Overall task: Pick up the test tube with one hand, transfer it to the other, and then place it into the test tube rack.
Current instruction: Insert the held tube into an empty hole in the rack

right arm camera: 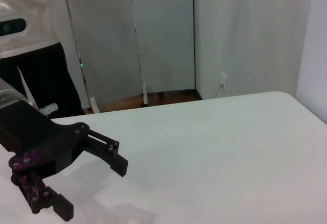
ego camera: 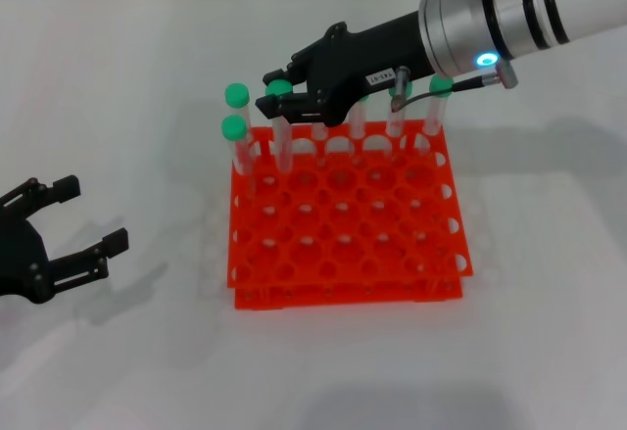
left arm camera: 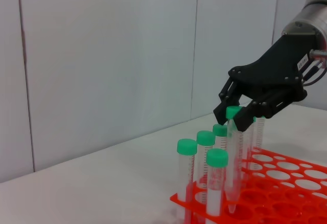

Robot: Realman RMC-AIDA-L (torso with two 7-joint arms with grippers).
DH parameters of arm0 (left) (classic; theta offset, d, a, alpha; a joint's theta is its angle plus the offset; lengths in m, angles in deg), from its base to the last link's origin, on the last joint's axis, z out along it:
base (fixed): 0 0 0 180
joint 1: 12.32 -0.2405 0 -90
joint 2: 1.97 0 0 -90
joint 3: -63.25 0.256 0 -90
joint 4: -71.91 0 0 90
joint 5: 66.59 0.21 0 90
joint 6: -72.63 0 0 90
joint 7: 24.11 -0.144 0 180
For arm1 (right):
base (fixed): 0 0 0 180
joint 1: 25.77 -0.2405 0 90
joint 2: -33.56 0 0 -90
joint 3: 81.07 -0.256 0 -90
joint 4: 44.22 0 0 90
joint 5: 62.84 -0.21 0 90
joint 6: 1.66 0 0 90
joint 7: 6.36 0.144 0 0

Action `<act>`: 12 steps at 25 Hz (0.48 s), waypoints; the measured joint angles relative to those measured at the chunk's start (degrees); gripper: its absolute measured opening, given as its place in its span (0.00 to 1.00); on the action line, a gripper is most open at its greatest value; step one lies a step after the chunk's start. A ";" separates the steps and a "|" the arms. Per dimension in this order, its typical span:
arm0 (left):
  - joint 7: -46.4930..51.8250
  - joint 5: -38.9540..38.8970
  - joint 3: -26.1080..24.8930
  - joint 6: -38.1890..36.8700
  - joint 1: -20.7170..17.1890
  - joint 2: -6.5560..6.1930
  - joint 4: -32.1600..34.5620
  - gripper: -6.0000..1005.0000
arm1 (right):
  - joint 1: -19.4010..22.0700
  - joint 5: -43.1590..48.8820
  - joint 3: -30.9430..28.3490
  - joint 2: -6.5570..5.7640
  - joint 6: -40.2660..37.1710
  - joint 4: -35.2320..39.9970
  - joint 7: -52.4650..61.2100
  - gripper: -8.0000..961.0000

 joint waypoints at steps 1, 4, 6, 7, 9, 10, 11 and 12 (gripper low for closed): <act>0.00 0.00 0.00 0.00 0.00 0.01 0.00 0.89 | -0.02 -0.02 0.09 0.00 0.03 -0.07 0.00 0.44; 0.00 0.00 0.06 -0.01 0.00 0.01 0.00 0.89 | -0.20 -0.05 0.24 0.00 0.08 -0.51 0.00 0.44; 0.00 -0.01 0.10 0.00 0.00 0.01 0.00 0.89 | -0.24 -0.07 0.24 0.01 0.12 -0.60 0.00 0.45; 0.00 -0.01 0.10 -0.01 0.00 0.01 0.00 0.89 | -0.25 -0.12 0.26 0.07 0.19 -0.61 0.00 0.45; 0.00 -0.02 0.10 -0.01 0.00 0.01 0.00 0.89 | -0.24 -0.22 0.30 0.13 0.43 -0.59 0.00 0.45; 0.00 -0.02 0.10 -0.01 0.00 0.01 0.00 0.89 | -0.24 -0.25 0.32 0.15 0.51 -0.53 0.00 0.45; 0.00 -0.03 0.10 0.00 0.00 0.01 -0.02 0.89 | -0.22 -0.33 0.34 0.15 0.53 -0.40 -0.01 0.45; 0.00 -0.03 0.10 0.02 0.00 0.01 -0.07 0.89 | -0.16 -0.53 0.35 0.16 0.53 -0.31 -0.06 0.45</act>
